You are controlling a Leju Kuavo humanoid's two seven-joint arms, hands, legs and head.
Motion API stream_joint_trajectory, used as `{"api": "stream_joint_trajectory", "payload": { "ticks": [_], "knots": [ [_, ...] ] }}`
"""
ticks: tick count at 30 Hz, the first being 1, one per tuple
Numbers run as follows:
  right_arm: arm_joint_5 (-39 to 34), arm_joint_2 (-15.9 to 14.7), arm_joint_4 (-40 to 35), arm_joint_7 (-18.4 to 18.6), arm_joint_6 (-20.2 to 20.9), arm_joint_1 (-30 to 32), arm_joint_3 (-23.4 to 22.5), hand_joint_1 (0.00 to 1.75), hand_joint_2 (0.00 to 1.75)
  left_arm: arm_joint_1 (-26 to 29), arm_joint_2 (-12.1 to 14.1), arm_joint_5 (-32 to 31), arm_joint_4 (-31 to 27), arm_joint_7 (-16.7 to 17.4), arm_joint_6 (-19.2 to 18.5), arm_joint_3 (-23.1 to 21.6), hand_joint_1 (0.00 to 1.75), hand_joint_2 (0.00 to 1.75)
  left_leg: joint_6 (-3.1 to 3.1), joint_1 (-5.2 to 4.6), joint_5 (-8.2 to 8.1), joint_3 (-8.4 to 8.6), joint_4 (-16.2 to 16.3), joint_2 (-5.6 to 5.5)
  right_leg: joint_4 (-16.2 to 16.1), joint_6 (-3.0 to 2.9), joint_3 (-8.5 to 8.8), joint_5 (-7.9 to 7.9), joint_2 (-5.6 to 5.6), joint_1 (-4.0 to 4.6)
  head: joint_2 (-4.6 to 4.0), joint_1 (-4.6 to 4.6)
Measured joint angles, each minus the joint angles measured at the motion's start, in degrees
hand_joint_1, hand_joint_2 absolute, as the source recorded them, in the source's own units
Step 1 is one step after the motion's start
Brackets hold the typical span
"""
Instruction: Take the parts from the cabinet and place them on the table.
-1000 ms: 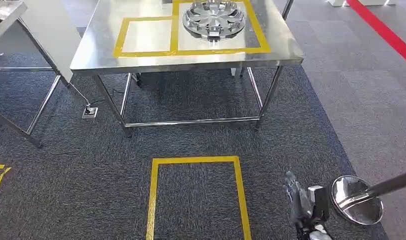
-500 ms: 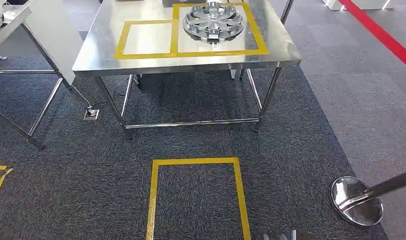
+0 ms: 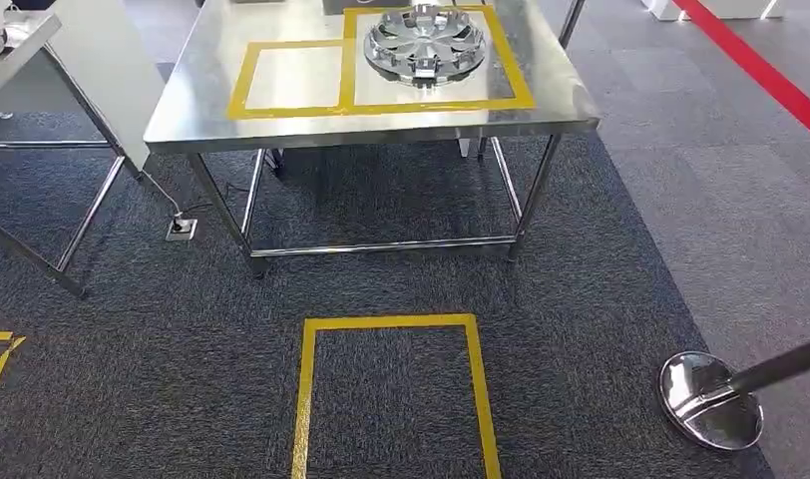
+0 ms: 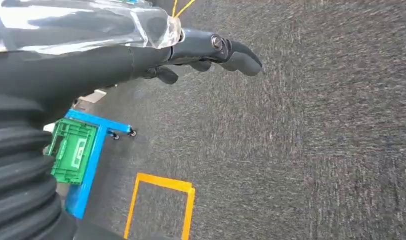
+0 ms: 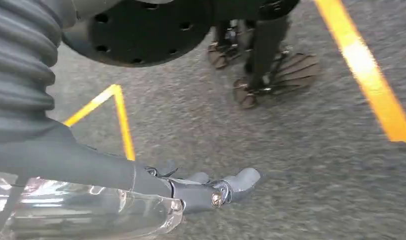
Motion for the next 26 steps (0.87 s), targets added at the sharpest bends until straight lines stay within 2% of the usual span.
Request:
{"api": "stream_joint_trajectory", "payload": {
  "ticks": [6,12,19,20,21,25,26],
  "knots": [
    [0.8,0.0,0.3,2.2,0.7,0.4,1.3,0.0,1.75,0.3,0.1,1.9,-0.3,0.2,0.6,-1.1,0.0,1.75,0.0,0.0,0.0,0.0,0.0,0.0,0.0,0.0,0.0,0.0,0.0,0.0,0.0,0.02],
    [0.0,-0.6,0.1,2.5,2.7,1.2,3.1,0.0,1.75,1.7,1.0,11.1,-1.5,-0.4,-2.4,-6.5,0.0,1.75,0.0,0.0,0.0,0.0,0.0,0.0,0.0,0.0,0.0,0.0,0.0,0.0,0.0,0.02],
    [-0.9,-1.7,-0.9,2.7,5.5,2.8,5.4,0.0,1.75,3.6,2.5,22.8,-3.1,-2.1,-7.0,-14.9,0.0,1.75,0.0,0.0,0.0,0.01,0.0,0.0,0.0,0.0,0.01,0.0,0.0,0.0,0.0,0.0],
    [-1.0,-1.8,-1.1,2.7,6.0,3.1,5.7,0.0,0.0,3.9,2.8,24.7,-3.4,-2.4,-7.7,-16.4,0.0,1.75,0.0,0.0,0.0,0.01,0.0,0.0,0.0,0.0,0.01,0.0,0.0,0.0,0.0,0.0],
    [-1.2,-2.0,-1.3,2.7,6.4,3.4,6.1,0.0,0.0,4.2,3.0,26.5,-3.6,-2.6,-8.5,-17.9,0.0,0.0,0.0,0.0,0.0,0.01,0.0,0.0,0.0,0.0,0.01,0.0,0.0,0.0,0.0,0.0],
    [-1.5,-2.5,-2.1,2.9,7.9,4.3,7.3,0.0,0.0,5.2,3.9,32.5,-4.5,-3.5,-10.8,-22.7,0.0,0.0,0.0,0.0,0.0,0.01,0.0,0.0,0.0,0.0,0.01,0.0,0.0,0.0,0.0,0.02],
    [-1.7,-2.6,-2.3,2.9,8.2,4.5,7.6,0.0,0.0,5.5,4.1,34.2,-4.7,-3.7,-11.5,-24.0,0.0,1.75,0.0,0.0,0.0,0.01,0.0,0.0,0.0,0.0,0.02,0.0,0.0,0.0,0.0,0.0]
  ]
}}
